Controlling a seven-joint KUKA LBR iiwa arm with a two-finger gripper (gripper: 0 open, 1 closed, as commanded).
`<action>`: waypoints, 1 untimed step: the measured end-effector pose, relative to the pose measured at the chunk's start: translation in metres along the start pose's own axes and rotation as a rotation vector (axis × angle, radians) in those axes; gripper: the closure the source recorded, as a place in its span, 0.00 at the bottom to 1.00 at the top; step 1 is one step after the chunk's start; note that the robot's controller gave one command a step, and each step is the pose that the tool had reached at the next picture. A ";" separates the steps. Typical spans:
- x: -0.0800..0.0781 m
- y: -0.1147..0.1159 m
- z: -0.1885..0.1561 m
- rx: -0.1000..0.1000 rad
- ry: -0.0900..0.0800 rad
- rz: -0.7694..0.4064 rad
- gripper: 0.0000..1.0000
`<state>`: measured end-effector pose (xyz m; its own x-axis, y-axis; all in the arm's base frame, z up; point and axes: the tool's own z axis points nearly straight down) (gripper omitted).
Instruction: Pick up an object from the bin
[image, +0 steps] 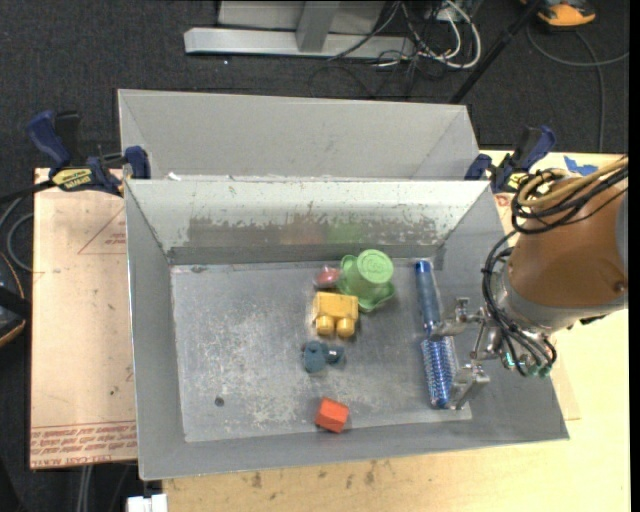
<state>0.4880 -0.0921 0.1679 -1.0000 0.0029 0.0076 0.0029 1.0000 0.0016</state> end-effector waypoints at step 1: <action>0.005 -0.029 0.087 0.000 -0.015 0.022 0.00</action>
Offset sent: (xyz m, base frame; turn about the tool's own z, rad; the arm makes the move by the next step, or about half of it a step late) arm -0.0071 -0.0292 -0.0848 0.0181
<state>0.4826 -0.1209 0.0805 -0.9997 0.0250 -0.0069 0.0250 0.9997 0.0011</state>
